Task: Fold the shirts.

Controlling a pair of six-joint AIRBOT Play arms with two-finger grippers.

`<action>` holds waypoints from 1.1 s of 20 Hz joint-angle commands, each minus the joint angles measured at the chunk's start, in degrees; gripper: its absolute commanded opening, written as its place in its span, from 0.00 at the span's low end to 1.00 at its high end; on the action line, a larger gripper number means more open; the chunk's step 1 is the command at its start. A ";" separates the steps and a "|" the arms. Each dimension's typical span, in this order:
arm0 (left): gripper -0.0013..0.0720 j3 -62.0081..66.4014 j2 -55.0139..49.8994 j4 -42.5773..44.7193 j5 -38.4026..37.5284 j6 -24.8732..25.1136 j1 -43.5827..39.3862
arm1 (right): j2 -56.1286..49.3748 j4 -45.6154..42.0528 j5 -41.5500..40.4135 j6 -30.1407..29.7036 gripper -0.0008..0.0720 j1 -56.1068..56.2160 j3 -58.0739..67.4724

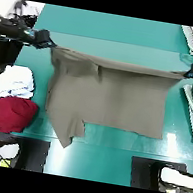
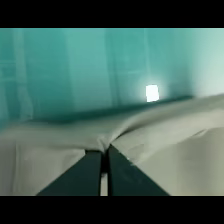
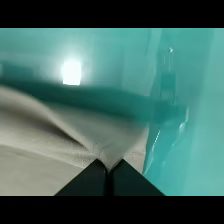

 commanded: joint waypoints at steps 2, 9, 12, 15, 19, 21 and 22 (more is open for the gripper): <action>0.05 5.14 -12.46 0.09 13.57 2.36 -1.36 | -11.82 -0.76 -8.79 3.72 0.03 0.92 5.31; 0.05 13.66 -17.90 2.34 7.67 8.52 -0.35 | -16.52 -0.94 -9.03 3.98 0.03 1.62 13.42; 0.05 12.96 -17.90 7.98 -5.49 8.26 0.61 | -14.69 -0.96 -6.78 3.26 0.03 1.64 6.58; 0.05 7.80 -17.90 11.10 -9.73 7.78 0.76 | -10.91 -0.85 -9.33 3.26 0.03 1.66 -4.04; 0.05 0.92 -17.90 10.86 -4.22 3.50 0.76 | -7.34 -0.81 -14.14 3.26 0.03 3.41 -14.71; 0.05 -0.02 -17.90 10.86 -3.76 0.24 0.76 | -7.13 -0.52 -14.95 3.32 0.05 4.04 -16.57; 0.30 0.00 -17.84 10.84 -3.98 0.26 0.76 | -7.15 0.11 -14.67 3.30 0.27 4.44 -16.79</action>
